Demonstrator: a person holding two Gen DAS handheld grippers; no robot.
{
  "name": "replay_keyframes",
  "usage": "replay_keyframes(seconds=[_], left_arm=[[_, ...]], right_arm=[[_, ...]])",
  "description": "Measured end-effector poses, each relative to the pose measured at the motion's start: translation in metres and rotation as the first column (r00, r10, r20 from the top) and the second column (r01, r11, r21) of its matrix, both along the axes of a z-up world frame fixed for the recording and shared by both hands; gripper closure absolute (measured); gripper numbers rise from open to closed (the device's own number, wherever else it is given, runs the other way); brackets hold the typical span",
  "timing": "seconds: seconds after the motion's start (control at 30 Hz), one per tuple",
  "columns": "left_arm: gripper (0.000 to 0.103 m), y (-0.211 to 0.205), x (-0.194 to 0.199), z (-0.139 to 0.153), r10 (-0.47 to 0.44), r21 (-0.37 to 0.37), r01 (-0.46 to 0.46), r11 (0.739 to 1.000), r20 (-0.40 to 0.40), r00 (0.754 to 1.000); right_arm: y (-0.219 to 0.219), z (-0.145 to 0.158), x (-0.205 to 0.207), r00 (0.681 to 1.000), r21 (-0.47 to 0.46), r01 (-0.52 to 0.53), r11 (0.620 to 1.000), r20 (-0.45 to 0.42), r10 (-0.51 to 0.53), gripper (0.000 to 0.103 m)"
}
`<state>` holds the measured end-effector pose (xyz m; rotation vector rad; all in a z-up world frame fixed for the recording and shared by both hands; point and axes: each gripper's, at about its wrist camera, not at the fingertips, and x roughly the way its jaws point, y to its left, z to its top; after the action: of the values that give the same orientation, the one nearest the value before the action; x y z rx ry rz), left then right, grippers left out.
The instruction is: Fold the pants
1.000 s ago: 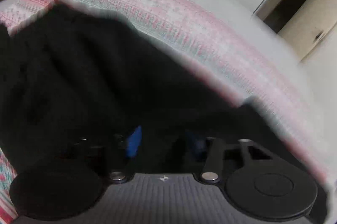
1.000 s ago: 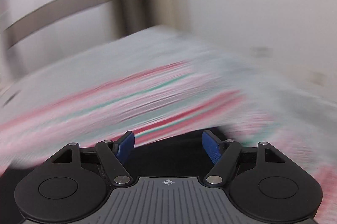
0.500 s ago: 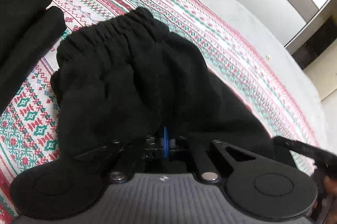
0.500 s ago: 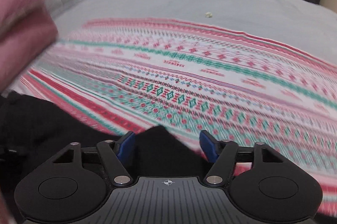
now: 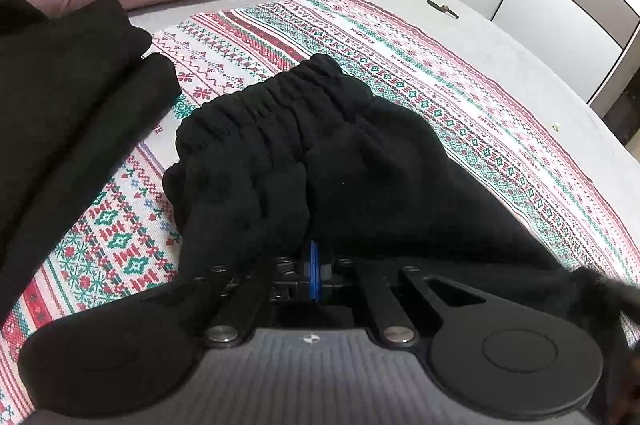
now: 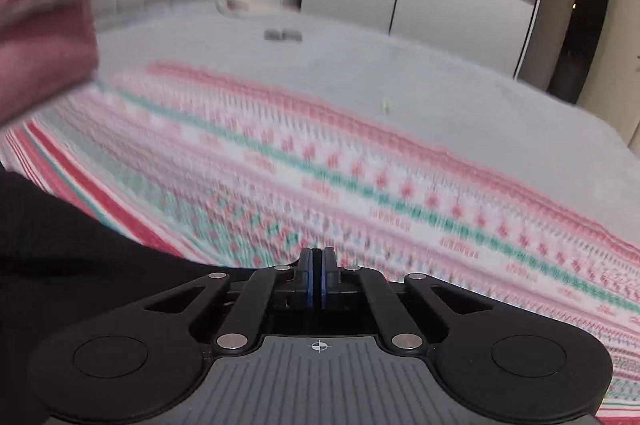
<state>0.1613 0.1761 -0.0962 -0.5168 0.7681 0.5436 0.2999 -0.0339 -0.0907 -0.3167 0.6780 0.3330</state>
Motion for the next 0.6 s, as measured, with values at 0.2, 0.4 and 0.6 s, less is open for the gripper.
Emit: replay_keyframes(seconds=[0.2,0.4,0.6], left_arm=[[0.071,0.013,0.007,0.001,-0.024,-0.051,0.025,0.998,0.020,1.000],[0.013,-0.019,0.009,0.020,-0.219,0.116,0.209,0.971,0.081,0.972],[0.030,-0.016,0.016,-0.004,-0.207,0.078,0.206,0.975,-0.001,0.978]], right_arm=[[0.007,-0.032,-0.002,0.997,-0.006,0.079,0.997,0.004,-0.079,0.089],[-0.074,0.029,-0.088,0.993,0.243,0.117,0.963,-0.018,-0.116,0.054],[-0.155,-0.019,-0.147,0.981,0.089,0.146,0.985,-0.145,-0.132,0.044]])
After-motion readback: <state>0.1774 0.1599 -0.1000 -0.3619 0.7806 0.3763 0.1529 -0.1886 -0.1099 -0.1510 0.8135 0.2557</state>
